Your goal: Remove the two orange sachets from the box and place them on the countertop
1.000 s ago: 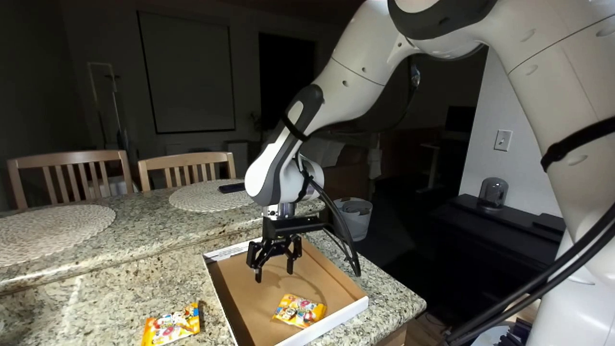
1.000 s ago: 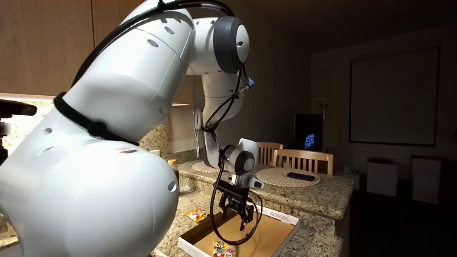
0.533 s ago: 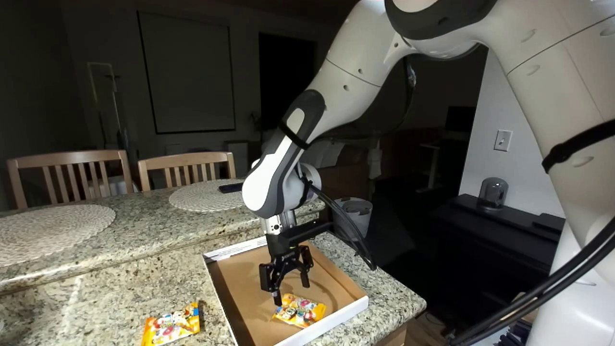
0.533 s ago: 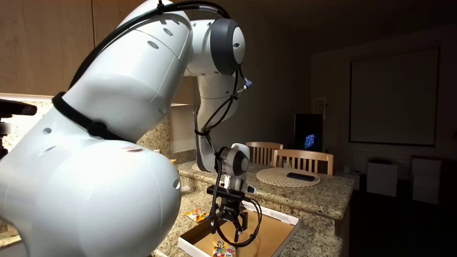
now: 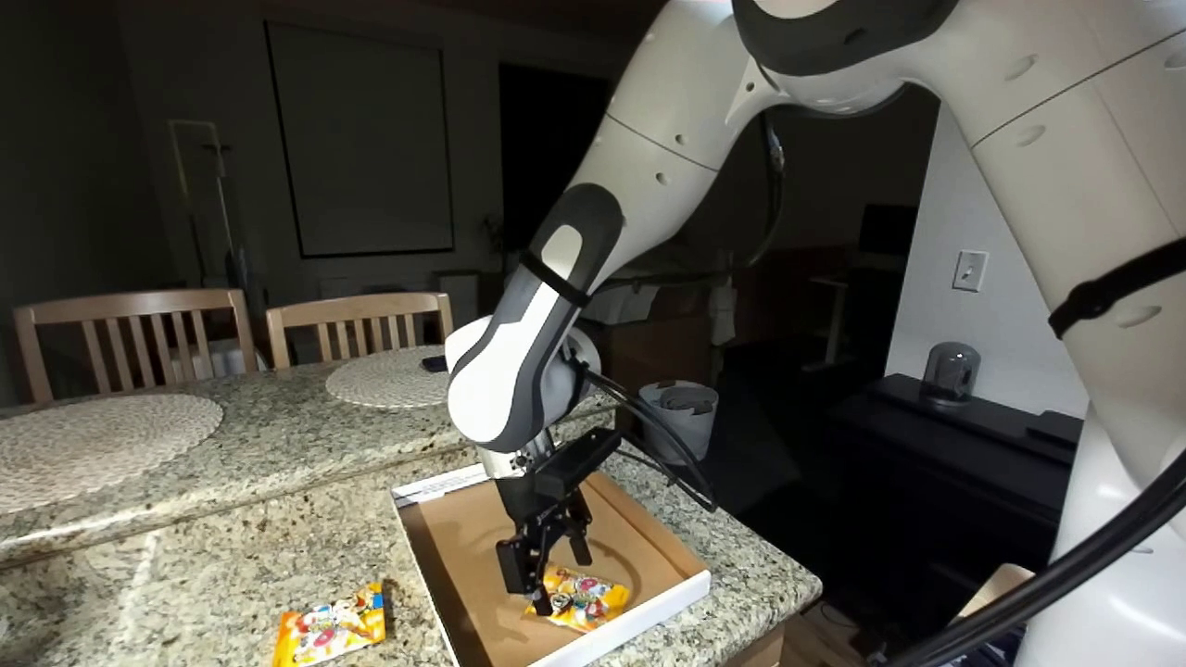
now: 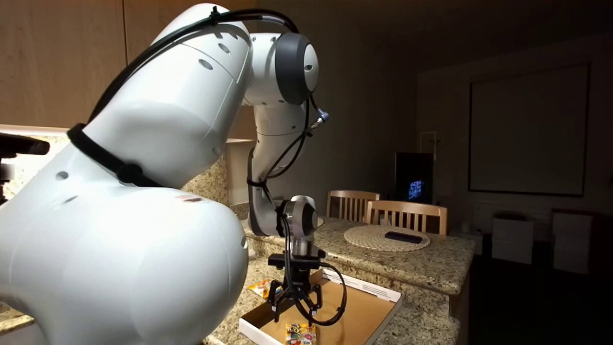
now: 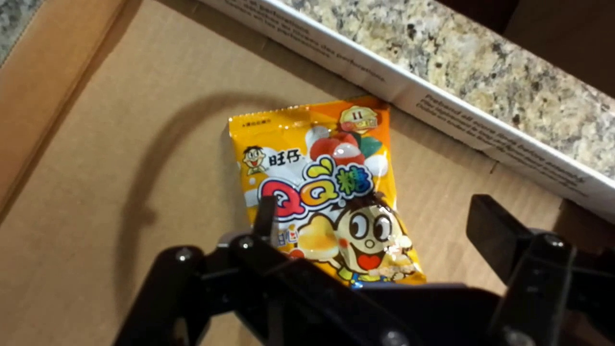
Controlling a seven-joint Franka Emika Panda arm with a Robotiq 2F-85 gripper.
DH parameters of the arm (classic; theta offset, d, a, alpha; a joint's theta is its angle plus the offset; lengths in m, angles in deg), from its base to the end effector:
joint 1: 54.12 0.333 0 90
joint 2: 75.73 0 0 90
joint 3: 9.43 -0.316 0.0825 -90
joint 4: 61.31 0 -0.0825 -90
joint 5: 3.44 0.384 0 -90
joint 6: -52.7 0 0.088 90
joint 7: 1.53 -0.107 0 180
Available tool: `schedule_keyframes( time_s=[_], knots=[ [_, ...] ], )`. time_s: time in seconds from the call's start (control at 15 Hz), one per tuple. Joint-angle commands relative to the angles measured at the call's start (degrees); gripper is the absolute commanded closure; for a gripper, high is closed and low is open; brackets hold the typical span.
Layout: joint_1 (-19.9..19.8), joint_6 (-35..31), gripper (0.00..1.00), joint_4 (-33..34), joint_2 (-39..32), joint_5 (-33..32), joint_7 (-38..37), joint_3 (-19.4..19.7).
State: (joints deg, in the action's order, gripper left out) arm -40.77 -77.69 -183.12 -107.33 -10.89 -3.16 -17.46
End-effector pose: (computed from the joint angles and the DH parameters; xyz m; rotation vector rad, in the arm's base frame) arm 0.4854 0.1917 0.1223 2.9297 0.6596 -0.5836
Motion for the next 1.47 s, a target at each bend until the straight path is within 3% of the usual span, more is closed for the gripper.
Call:
schedule_keyframes(
  time_s=[0.0,0.53,0.67,0.8,1.0,1.27,1.4],
  knots=[
    [1.22,0.52,0.00,0.45,-0.65,-3.73,2.66,0.20],
    [3.97,-2.12,0.01,1.73,-2.02,-10.35,2.24,0.42],
    [4.19,-1.60,0.07,2.65,-2.50,-10.97,2.77,0.27],
    [4.31,-0.81,0.23,3.76,-3.22,-11.07,3.26,0.18],
    [4.16,-0.15,0.29,5.30,-4.55,-10.81,4.00,0.07],
    [4.12,0.90,0.27,7.33,-6.49,-10.67,5.31,0.03],
    [4.15,0.97,0.32,7.95,-7.15,-10.66,5.70,0.07]
  ],
)
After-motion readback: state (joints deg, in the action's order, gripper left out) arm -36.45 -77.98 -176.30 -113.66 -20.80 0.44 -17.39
